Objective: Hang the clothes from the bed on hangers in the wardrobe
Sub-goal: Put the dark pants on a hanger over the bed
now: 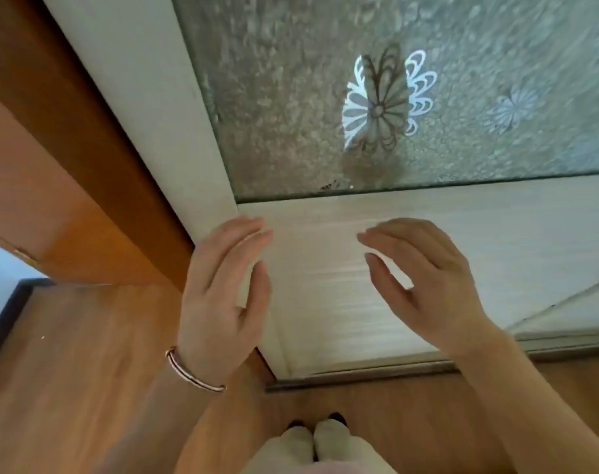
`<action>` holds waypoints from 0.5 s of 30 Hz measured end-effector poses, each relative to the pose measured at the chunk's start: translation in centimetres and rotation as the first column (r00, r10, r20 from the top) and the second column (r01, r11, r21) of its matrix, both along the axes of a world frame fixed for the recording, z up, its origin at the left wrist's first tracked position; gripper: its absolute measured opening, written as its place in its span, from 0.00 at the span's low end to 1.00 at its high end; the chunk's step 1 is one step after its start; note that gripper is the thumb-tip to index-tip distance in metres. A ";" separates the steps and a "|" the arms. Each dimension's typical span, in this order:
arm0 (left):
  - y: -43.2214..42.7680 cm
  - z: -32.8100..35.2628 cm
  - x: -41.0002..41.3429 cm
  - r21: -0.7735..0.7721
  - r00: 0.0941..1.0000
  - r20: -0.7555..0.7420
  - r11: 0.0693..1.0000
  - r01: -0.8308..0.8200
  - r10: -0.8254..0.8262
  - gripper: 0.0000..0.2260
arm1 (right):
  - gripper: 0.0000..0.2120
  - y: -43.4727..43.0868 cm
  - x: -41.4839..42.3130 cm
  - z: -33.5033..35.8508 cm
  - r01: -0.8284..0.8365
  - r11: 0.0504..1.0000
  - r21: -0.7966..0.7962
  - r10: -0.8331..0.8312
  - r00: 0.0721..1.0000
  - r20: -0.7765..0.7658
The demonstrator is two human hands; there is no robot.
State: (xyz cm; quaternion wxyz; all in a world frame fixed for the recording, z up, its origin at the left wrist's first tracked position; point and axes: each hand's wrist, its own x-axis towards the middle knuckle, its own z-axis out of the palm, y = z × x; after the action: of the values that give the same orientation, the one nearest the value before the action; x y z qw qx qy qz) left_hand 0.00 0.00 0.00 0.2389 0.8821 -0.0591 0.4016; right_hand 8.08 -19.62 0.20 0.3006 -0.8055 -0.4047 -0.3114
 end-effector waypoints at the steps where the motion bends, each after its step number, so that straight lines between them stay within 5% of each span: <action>1: -0.1 0.9 0.4 0.000 0.994 0.108 1.000 -0.021 0.021 0.13 | 0.09 0.7 0.2 1.3 -0.012 0.999 0.050 0.005 0.992 0.129; 3: -0.6 2.9 1.4 -0.022 0.964 0.240 0.993 -0.116 0.118 0.16 | 0.13 2.5 0.6 3.8 0.009 0.997 0.083 -0.034 0.953 0.303; 5: -1.1 4.1 2.7 -0.099 0.960 0.222 0.983 -0.153 0.172 0.23 | 0.18 4.4 1.3 5.4 0.078 0.995 0.063 -0.097 0.918 0.385; 10: -1.0 5.2 3.5 -0.229 0.955 0.182 0.955 -0.189 0.233 0.34 | 0.29 5.5 3.2 6.1 0.328 0.944 -0.040 -0.288 0.876 0.387; 15: -1.2 5.8 3.2 -0.311 0.967 0.192 0.945 -0.099 0.165 0.33 | 0.30 4.8 4.1 5.9 0.454 0.883 -0.121 -0.359 0.818 0.450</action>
State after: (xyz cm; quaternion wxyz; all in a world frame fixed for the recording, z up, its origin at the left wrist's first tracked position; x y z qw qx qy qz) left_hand 3.22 -1.18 5.77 0.3340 0.7891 0.0363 0.5143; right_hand 12.22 -14.81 6.13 0.0413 -0.8171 -0.3089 -0.4850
